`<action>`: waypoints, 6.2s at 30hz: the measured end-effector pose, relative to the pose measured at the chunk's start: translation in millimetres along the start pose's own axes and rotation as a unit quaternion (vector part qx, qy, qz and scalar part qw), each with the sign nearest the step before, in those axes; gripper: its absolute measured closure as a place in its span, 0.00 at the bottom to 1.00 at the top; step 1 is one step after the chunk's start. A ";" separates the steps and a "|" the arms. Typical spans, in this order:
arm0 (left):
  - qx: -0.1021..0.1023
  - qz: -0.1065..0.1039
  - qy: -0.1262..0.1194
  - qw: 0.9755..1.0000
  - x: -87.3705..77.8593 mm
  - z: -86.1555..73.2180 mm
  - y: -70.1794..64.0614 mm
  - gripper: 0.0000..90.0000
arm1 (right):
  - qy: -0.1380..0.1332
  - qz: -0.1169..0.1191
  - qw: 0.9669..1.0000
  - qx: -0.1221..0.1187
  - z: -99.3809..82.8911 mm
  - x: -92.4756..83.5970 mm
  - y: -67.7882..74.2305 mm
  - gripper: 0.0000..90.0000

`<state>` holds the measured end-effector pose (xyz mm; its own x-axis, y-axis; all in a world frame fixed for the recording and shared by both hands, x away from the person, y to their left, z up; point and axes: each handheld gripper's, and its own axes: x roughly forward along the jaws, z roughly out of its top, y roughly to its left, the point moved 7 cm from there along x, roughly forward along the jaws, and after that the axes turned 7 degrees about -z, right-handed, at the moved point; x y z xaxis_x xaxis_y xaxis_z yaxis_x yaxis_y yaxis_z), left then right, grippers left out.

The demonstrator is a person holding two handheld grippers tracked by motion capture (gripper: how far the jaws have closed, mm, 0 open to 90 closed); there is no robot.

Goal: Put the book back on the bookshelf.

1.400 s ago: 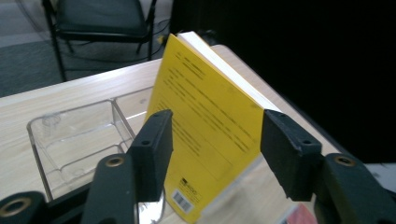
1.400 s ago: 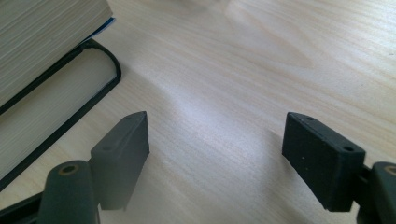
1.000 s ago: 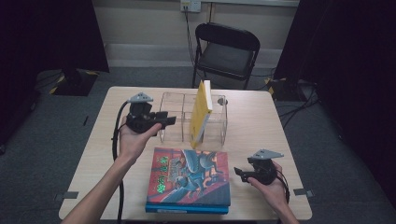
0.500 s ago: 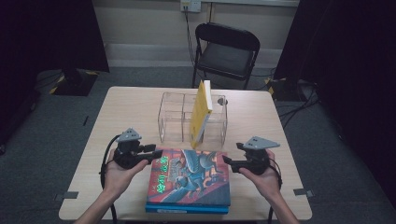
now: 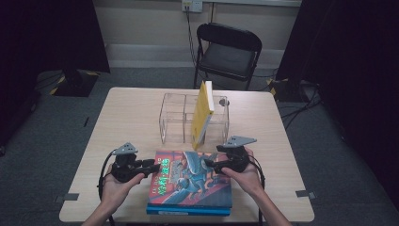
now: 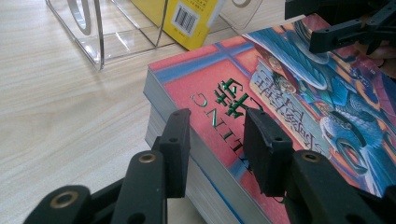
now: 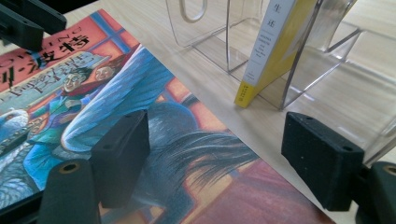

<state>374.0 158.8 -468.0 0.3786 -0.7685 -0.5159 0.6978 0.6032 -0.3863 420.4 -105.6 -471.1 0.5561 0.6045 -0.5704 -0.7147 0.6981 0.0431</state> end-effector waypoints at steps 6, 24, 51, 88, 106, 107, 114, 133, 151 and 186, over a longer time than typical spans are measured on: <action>0.003 0.001 0.005 1.000 2.7 2.5 0.0 0.69 | 0.013 0.030 0.999 0.013 -3.5 -1.1 1.0 0.27; 0.034 0.004 0.019 0.999 37.6 27.9 -4.4 0.73 | 0.019 0.060 0.998 0.006 -28.8 -38.9 23.8 0.43; 0.056 -0.025 0.028 0.998 13.1 9.1 -23.5 0.61 | 0.025 0.049 0.998 -0.027 -0.3 -24.1 33.6 0.45; 0.071 -0.043 0.030 0.996 -15.1 -31.5 -27.3 0.52 | 0.053 0.056 0.997 -0.008 -7.6 -21.0 29.6 0.59; 0.074 -0.030 0.034 0.996 -5.3 -20.4 -20.8 0.53 | 0.053 0.051 0.997 0.006 -14.2 -29.4 23.2 0.57; 0.072 -0.029 0.032 0.996 -4.6 -19.7 -20.7 0.53 | 0.054 0.052 0.997 0.007 -14.7 -30.0 22.7 0.57; 0.068 -0.030 0.034 0.997 -1.9 -16.9 -19.2 0.53 | 0.046 0.050 0.997 0.019 -17.9 -32.3 21.7 0.57; 0.070 -0.005 0.034 0.997 13.3 -0.5 -12.0 0.54 | 0.028 0.022 0.998 0.043 -34.0 -51.5 23.9 0.56; 0.064 0.014 0.025 0.998 23.1 10.4 -3.7 0.53 | 0.023 0.015 0.998 0.053 -41.3 -59.3 27.3 0.53; 0.042 -0.008 0.033 0.999 34.0 2.2 -41.2 0.51 | 0.013 -0.001 0.999 0.052 -42.9 -61.0 32.1 0.50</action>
<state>359.6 107.4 -468.0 0.3291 -0.7602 -0.5601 0.7526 0.5694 -0.3306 345.4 -136.5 -470.2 0.5451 0.5945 -0.5911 -0.6656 0.7356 0.1260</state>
